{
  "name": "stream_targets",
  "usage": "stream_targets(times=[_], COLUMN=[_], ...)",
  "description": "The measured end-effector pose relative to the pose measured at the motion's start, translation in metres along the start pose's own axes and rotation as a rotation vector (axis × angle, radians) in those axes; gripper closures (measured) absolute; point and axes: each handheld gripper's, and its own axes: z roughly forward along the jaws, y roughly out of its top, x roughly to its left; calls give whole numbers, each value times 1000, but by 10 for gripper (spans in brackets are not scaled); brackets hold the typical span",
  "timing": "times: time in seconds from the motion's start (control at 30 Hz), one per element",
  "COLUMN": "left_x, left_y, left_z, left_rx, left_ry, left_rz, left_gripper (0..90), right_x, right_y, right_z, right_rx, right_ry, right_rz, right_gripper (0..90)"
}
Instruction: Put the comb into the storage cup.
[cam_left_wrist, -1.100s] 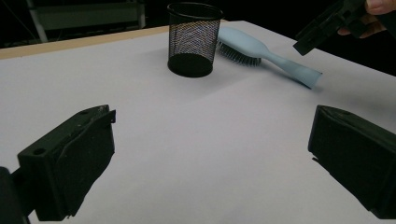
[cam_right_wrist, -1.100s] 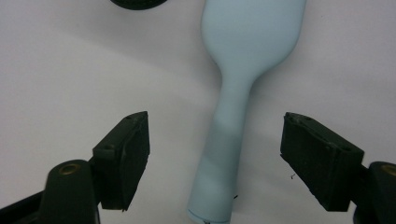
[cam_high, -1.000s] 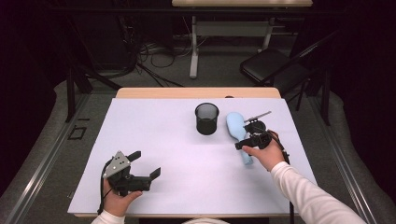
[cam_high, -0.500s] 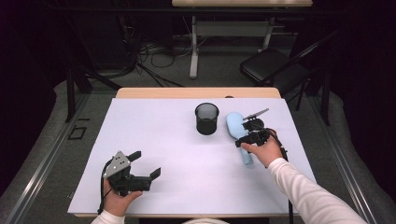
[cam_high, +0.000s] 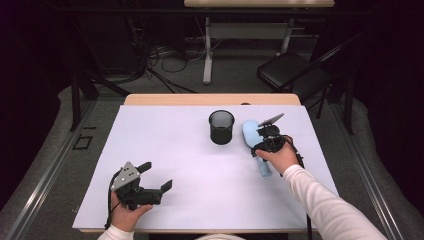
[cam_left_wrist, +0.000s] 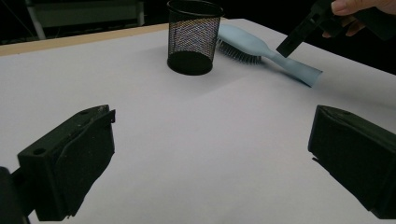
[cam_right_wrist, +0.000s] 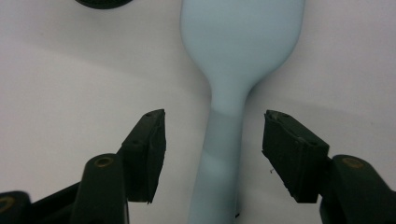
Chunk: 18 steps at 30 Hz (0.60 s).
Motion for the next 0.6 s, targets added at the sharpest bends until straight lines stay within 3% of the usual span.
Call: stream_targets(times=[0.13, 0.43, 0.6], left_x=[0, 0, 0], left_y=[0, 0, 0], left_z=[0, 0, 1], left_rx=[2, 3, 5], left_ry=[-1, -1, -3], left_rz=[1, 0, 0], left_gripper=[4, 4, 4], right_x=[0, 0, -2], right_y=[3, 9, 11], right_z=[5, 15, 20], right_rx=[29, 55, 54], right_ry=[-9, -29, -42], right_rz=[-1, 29, 21], right_gripper=[418, 439, 455])
